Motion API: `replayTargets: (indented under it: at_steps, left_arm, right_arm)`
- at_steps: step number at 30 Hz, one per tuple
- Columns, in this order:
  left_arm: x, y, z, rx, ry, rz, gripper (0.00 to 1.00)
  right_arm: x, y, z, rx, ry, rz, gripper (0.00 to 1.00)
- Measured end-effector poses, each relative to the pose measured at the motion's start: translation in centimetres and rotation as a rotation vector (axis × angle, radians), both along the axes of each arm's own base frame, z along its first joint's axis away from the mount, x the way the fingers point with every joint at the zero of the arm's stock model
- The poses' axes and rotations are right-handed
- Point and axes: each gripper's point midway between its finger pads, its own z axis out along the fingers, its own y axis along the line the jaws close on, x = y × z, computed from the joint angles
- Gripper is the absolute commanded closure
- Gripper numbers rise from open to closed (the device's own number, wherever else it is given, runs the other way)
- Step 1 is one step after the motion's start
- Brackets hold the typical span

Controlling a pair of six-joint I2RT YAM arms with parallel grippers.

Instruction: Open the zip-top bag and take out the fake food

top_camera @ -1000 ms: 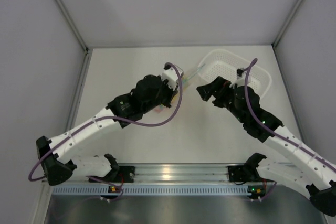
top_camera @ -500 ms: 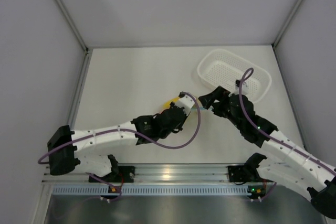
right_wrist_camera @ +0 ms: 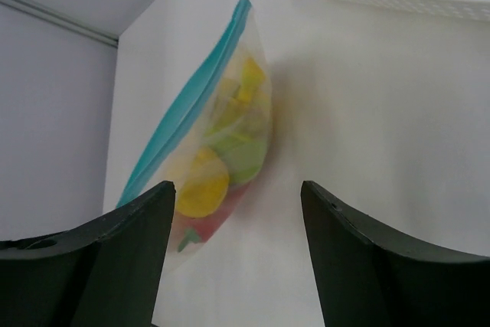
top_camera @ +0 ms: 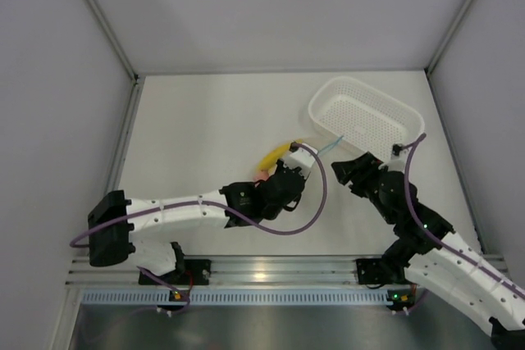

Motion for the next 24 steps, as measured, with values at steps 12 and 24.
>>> replayTargets:
  at_steps: [12,24]
  left_arm:
    - [-0.7,-1.4,-0.5,0.009,-0.02,-0.004,1.0]
    - [-0.6,-1.7,-0.9,0.015,-0.018,-0.004,1.0]
  right_arm:
    - [2.3,0.3,-2.9,-0.098,0.092,-0.053,0.38]
    - [3.2,-0.5,-0.7,-0.057,0.039,-0.091,0.38]
